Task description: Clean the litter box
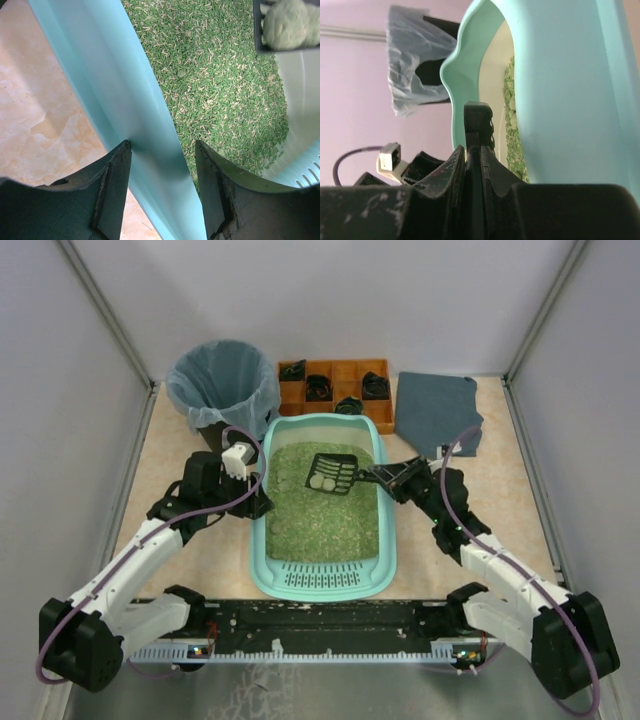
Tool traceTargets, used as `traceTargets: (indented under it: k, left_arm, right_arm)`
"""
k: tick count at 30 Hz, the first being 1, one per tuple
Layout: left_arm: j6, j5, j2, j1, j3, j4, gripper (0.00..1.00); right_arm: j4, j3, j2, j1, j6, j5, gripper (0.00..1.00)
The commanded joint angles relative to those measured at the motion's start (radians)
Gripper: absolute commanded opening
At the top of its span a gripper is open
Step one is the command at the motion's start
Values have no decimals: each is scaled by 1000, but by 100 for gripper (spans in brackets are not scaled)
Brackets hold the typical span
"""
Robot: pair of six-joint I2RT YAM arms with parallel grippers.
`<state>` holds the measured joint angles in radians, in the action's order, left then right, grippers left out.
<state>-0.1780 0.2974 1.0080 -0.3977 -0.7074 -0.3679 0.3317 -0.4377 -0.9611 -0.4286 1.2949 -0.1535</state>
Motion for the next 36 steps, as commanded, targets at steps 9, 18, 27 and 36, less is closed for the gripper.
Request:
traceTargets:
  k: [9,18,27,36]
  left_arm:
    - [7,19,-19,-12,-11,6,59]
    - [10,21,-20,-13,-10,8,59]
    - [19,35,-33,-14,-5,16,61]
    - [19,16,-58,-15,-1,18,65]
  right_arm:
    - [154,25,4,-16,91,23,0]
    - [216,38,-1,4,146,-1,0]
    - [227,46,16,-7,165,-3,0]
    - [135,-32,-9,-50,115,-1,0]
